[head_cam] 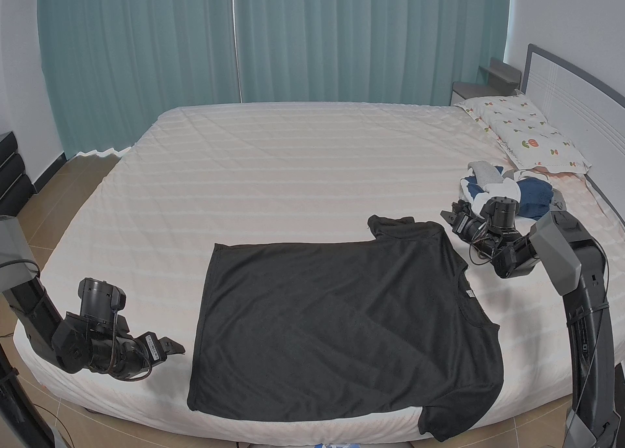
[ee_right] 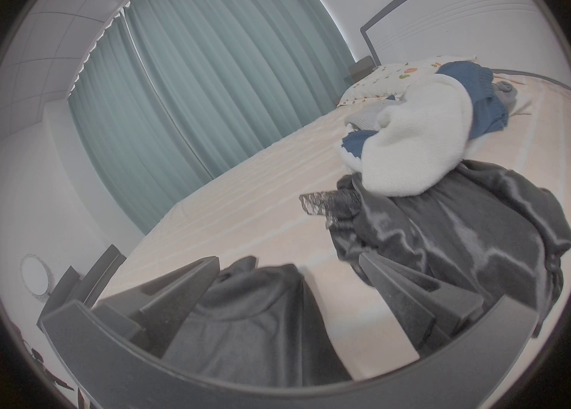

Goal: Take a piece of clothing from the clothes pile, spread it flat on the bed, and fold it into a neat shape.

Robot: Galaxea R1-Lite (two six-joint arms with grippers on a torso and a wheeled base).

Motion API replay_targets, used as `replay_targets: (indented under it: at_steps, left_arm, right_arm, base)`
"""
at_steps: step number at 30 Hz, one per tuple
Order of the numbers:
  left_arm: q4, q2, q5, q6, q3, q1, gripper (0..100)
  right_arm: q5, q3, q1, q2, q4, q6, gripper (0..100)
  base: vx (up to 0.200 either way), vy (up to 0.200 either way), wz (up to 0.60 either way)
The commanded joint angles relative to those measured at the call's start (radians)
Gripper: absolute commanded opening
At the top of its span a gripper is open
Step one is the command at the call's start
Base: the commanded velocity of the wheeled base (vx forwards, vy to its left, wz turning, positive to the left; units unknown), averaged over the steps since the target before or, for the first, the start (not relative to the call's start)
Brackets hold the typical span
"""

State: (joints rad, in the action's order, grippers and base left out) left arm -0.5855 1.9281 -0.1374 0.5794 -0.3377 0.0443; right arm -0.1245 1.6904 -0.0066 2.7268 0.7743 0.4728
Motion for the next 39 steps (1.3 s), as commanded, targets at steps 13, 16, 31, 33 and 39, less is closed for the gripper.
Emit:
replay_targets:
  at_steps: [13, 16, 31, 33, 39]
  left_arm:
    - [-0.008, -0.166, -0.074, 0.017, 0.161, 0.109, 100]
    - [-0.008, -0.166, -0.082, 0.019, 0.174, 0.109, 100]
    - [-0.073, -0.109, -0.146, 0.02, 0.201, 0.105, 100]
    - [-0.1, -0.087, -0.146, 0.022, 0.203, 0.105, 100]
    - [-0.203, 0.002, -0.136, 0.062, 0.193, 0.143, 100]
  right_arm:
    - [-0.149, -1.555, 0.017, -0.788, 0.504, 0.076, 100]
    - [-0.156, -1.672, 0.027, -0.785, 0.566, 0.116, 100]
    - [-0.161, -1.69, 0.109, -0.768, 0.52, 0.346, 100]
    - [-0.158, -1.69, 0.112, -0.773, 0.514, 0.348, 100]
    - [-0.155, -1.69, 0.096, -0.768, 0.514, 0.346, 100]
  base:
    - [-0.123, 0.0, 0.0]
    - [-0.2, 0.0, 0.0]
    - [-0.053, 0.0, 0.0]
    - [0.0, 0.0, 0.0]
    - [0.0, 0.0, 0.0]
